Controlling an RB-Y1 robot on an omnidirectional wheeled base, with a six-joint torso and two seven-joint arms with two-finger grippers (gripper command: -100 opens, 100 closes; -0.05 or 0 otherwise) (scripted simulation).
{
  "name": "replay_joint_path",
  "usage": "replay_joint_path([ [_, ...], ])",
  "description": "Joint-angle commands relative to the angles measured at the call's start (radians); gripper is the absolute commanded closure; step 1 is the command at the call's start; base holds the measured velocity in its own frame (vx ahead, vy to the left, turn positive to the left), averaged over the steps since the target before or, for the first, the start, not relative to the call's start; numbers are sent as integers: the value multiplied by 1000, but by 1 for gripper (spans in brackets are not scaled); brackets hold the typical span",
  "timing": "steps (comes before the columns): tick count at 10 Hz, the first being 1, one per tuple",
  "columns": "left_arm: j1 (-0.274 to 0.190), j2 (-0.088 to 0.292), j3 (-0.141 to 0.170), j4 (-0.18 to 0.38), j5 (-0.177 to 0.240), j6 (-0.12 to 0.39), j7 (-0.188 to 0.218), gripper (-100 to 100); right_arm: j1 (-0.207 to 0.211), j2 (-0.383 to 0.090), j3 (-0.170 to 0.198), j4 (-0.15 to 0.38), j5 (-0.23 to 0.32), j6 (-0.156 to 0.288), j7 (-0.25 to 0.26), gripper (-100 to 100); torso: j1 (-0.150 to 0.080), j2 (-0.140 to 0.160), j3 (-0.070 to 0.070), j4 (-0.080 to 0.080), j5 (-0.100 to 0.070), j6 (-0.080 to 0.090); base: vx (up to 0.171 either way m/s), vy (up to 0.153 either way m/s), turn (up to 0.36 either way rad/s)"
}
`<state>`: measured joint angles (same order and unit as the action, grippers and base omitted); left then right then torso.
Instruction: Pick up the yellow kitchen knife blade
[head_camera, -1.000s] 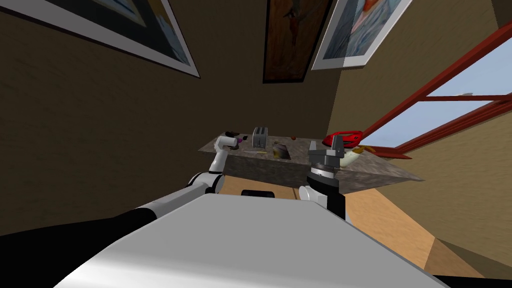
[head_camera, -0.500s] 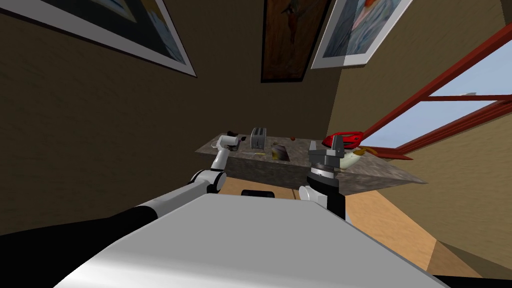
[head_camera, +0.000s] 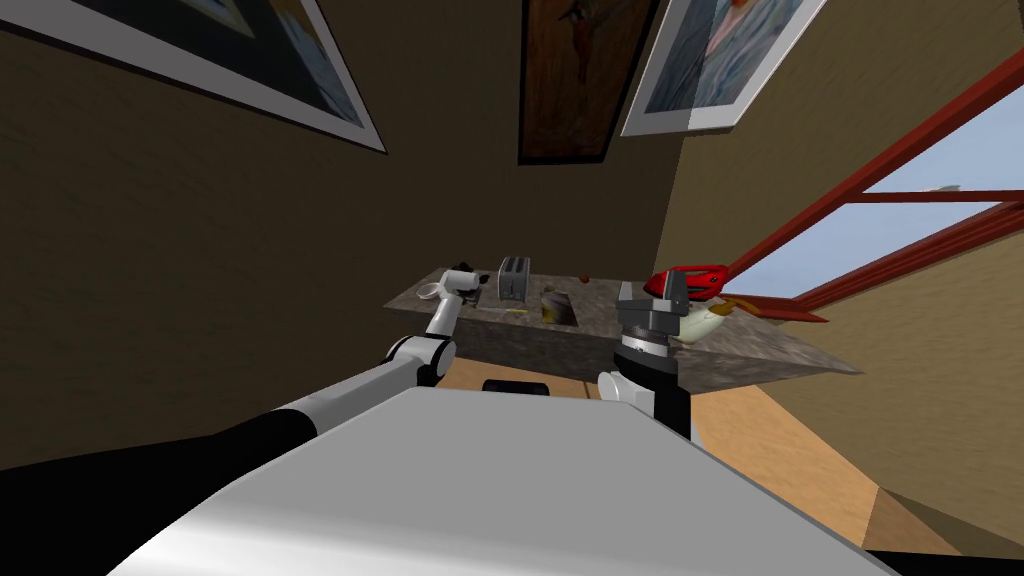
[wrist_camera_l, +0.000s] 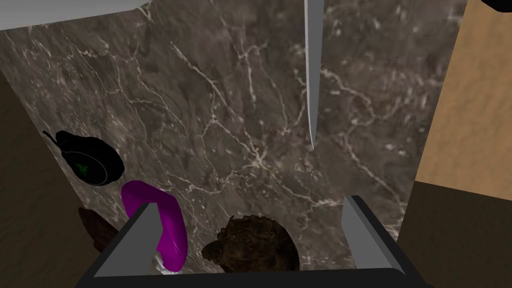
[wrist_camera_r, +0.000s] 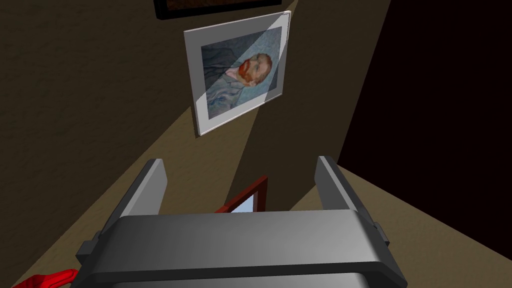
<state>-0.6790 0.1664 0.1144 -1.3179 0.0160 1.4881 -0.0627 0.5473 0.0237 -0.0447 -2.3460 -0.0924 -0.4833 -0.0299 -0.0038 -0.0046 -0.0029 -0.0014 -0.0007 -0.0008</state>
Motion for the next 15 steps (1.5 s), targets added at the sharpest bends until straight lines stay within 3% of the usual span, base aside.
replay_joint_path([
  [1,-20,-14,5,40,4,50,15,-100,0,0,0,0,0,0,0,0,0,0,0,0,0,0,60,-54,-4],
  [7,-62,-55,17,127,14,211,50,-100,0,0,0,0,0,0,0,0,0,1,0,0,0,0,59,-53,-2],
  [8,-62,-55,17,127,14,220,50,-100,0,0,0,0,0,0,0,0,0,1,1,0,0,0,41,-35,-2],
  [11,-87,-102,25,183,21,315,75,-100,0,0,0,0,0,0,0,0,-1,1,1,0,0,0,62,-57,0],
  [13,-94,-131,28,201,23,348,84,-100,0,0,0,0,0,0,0,0,-2,0,0,0,0,0,58,-59,3],
  [14,-92,-125,25,194,21,337,83,-100,0,0,0,0,0,0,0,0,-1,1,1,0,0,0,18,-21,-1],
  [15,-93,-127,25,194,21,342,85,0,0,0,0,0,0,0,0,0,2,3,2,1,0,0,4,-5,0],
])
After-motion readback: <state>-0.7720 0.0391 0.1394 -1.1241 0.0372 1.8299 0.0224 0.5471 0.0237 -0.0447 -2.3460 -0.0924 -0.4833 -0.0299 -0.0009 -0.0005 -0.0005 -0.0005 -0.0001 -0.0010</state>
